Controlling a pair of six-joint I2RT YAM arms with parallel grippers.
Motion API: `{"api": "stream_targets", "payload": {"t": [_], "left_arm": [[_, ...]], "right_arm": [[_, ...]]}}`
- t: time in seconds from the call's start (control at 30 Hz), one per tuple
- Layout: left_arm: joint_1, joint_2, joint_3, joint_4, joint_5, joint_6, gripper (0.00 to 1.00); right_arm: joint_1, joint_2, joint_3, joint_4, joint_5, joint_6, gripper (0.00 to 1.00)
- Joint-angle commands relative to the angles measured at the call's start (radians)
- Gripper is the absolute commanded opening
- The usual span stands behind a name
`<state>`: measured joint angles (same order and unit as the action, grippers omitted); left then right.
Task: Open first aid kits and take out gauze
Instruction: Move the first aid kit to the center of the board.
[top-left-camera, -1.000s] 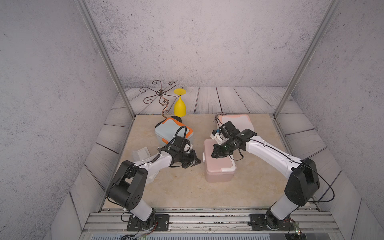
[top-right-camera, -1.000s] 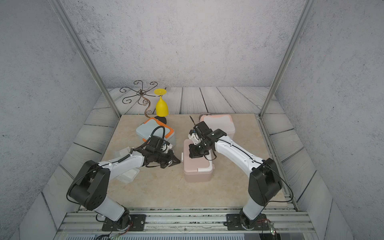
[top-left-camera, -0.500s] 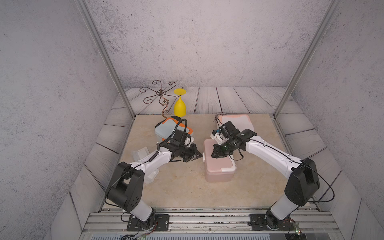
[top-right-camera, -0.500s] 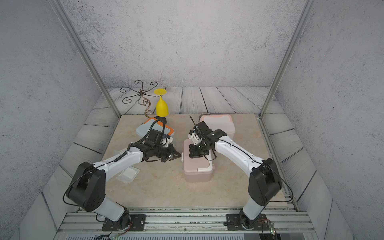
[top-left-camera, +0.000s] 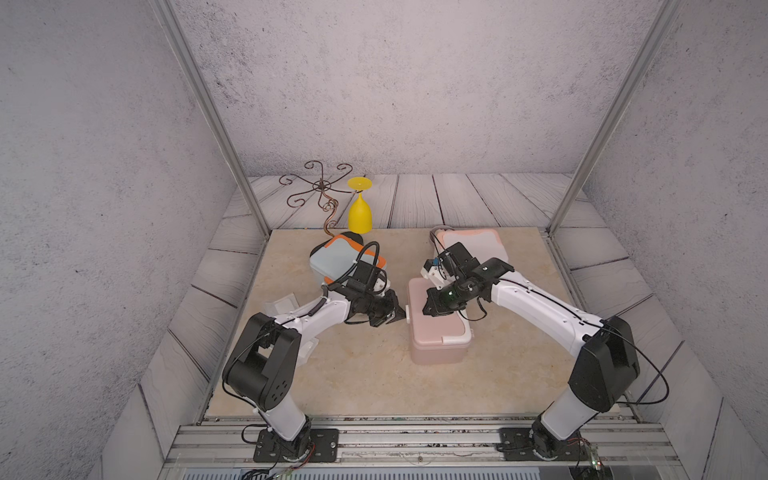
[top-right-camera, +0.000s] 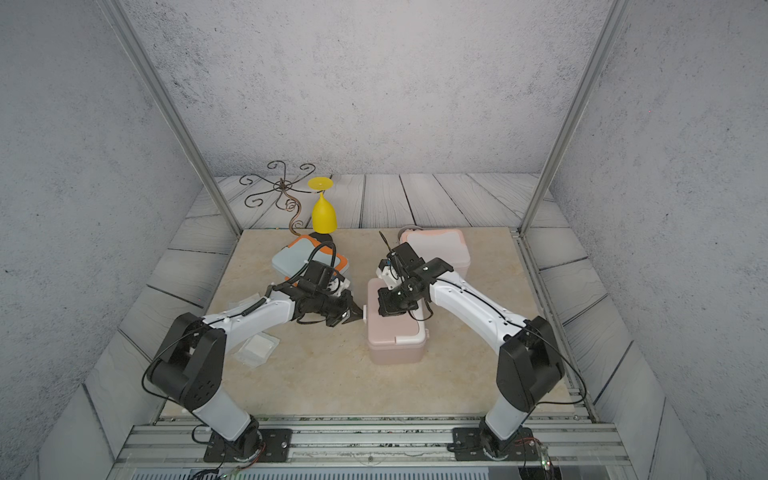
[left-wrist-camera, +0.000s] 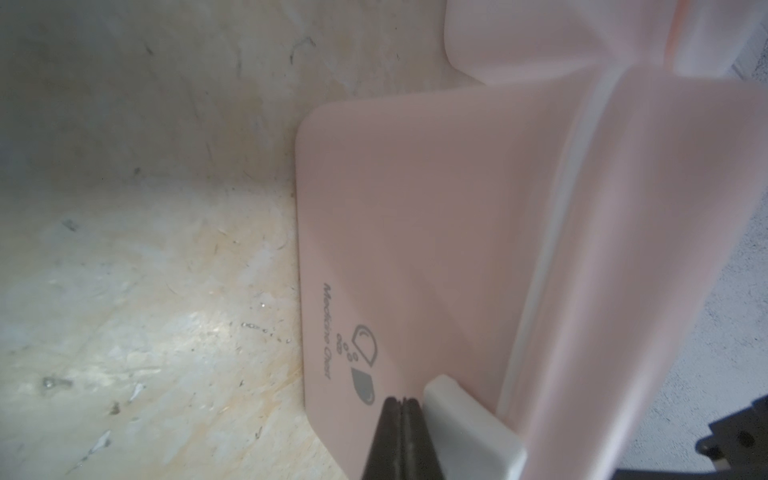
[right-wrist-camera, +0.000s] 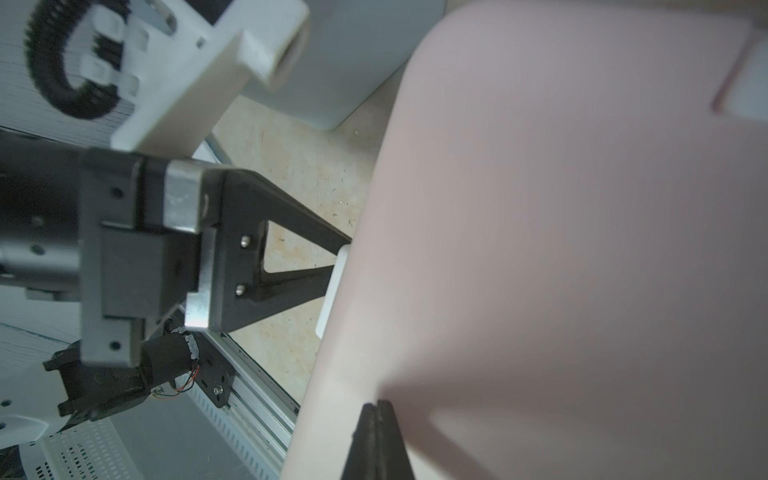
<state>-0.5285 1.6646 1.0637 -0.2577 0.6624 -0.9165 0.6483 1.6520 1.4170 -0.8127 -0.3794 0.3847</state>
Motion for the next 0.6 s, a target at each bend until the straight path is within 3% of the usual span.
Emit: {"api": "stream_targets", "payload": {"t": [0.0, 0.23, 0.33, 0.5, 0.57], "left_arm": [[-0.048, 0.023, 0.079, 0.075, 0.055, -0.016, 0.0], [-0.092, 0.059, 0.125, 0.069, 0.052, -0.021, 0.0], [-0.108, 0.063, 0.131, 0.064, 0.048, -0.024, 0.0], [-0.154, 0.076, 0.146, 0.066, 0.027, -0.039, 0.0], [-0.174, 0.084, 0.151, 0.082, 0.012, -0.056, 0.0]], "right_arm": [[0.01, 0.086, -0.08, -0.123, 0.066, 0.003, 0.0], [-0.005, 0.054, -0.13, -0.13, 0.107, 0.006, 0.0], [-0.036, -0.007, -0.158, -0.145, 0.179, 0.01, 0.0], [-0.057, -0.122, -0.098, -0.203, 0.273, 0.003, 0.28], [-0.06, -0.15, -0.062, -0.227, 0.304, 0.003, 0.35]]}}
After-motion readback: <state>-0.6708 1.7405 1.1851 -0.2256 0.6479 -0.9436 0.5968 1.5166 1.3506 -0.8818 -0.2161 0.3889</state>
